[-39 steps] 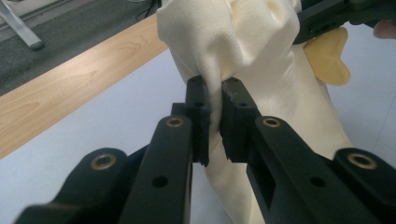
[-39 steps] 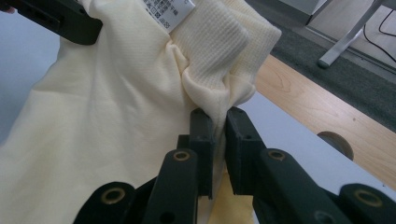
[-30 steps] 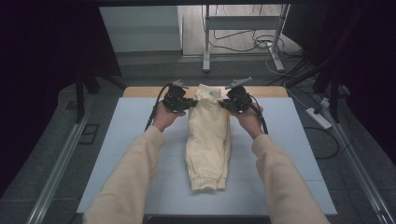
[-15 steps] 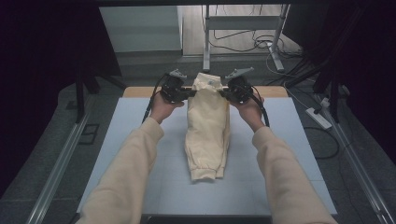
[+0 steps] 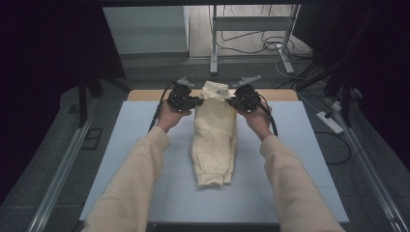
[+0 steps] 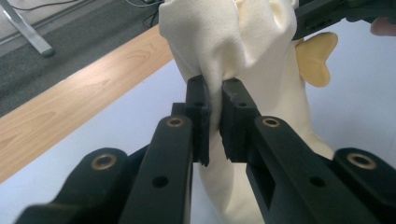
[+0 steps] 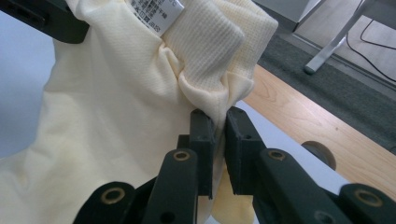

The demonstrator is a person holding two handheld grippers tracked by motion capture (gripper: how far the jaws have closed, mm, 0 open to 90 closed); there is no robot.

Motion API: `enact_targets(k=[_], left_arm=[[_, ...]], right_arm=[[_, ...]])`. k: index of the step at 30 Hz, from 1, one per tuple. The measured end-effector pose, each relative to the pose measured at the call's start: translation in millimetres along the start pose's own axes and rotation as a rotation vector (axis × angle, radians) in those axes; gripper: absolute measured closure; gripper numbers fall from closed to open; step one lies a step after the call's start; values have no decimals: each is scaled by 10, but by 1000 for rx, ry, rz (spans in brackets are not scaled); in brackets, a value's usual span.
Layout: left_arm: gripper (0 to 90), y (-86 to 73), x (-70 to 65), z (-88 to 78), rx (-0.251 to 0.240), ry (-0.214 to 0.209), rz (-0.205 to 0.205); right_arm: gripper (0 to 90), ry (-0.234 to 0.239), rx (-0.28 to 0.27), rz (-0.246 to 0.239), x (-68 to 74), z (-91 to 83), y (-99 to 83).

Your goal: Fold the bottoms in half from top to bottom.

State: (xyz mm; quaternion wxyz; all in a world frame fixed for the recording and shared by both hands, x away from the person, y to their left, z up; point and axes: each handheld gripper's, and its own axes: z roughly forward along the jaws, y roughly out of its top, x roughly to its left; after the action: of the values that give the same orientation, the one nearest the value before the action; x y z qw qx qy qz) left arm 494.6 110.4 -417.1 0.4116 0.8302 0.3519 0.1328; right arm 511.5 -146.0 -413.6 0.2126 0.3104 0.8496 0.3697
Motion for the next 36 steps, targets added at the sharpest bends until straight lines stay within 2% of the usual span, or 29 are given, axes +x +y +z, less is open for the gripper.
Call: enact_targets(k=[6,13,16,22,36], left_arm=[[819,143,68,-43,-14,13,11],[819,284,116,-141,-39,24,15],[819,257,98,-151,-36,18,13],[819,134,48,-120,-32,4,-1],[819,-46,-45,-51,-17,-22,9]], right_arm=[[826,-36,-23,-2,-57,6,118],[827,-53,-60,-1,-124,-42,292],[827,-51,-62,-3,-108,-66,298],[826,-33,-49,8,-51,-72,199],[825,-7,-37,24,6,-43,-20]])
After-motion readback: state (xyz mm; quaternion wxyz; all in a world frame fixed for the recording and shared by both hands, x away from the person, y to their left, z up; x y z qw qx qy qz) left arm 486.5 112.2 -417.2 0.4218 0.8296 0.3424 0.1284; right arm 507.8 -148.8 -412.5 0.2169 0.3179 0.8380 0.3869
